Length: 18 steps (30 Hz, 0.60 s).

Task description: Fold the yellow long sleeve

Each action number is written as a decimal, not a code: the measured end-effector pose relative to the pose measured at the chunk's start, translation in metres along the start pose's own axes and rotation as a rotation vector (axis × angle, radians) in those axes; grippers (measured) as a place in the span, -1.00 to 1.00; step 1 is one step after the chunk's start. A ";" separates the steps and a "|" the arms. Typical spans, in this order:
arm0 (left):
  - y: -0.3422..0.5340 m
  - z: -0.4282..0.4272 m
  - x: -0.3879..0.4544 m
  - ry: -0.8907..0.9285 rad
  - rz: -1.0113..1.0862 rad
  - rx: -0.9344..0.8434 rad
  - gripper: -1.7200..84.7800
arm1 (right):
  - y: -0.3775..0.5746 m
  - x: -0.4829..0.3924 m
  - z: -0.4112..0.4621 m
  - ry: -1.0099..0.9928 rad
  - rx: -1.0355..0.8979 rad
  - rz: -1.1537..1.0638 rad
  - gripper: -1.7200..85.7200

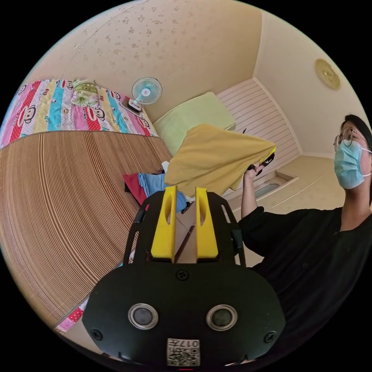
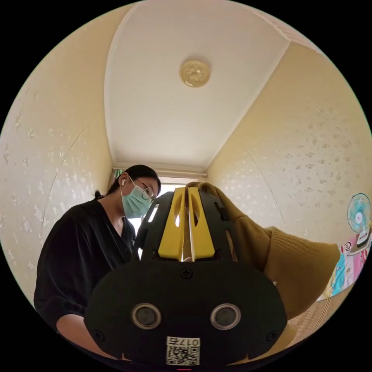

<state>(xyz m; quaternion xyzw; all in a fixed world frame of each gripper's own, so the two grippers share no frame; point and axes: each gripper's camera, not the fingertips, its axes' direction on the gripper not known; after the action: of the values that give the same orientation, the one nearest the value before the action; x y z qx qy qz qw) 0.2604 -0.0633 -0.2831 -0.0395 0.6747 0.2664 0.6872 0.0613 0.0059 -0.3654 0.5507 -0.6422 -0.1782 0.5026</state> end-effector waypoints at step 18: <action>0.013 -0.116 0.008 0.659 0.242 0.028 -0.84 | 0.124 0.018 0.301 0.289 -0.592 0.027 -0.92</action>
<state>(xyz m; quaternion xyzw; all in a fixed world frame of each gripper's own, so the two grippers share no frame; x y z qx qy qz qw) 0.1490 -0.0977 -0.2970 -0.0338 0.8635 0.3095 0.3966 -0.2559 -0.0669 -0.3896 0.3918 -0.4915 -0.2705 0.7292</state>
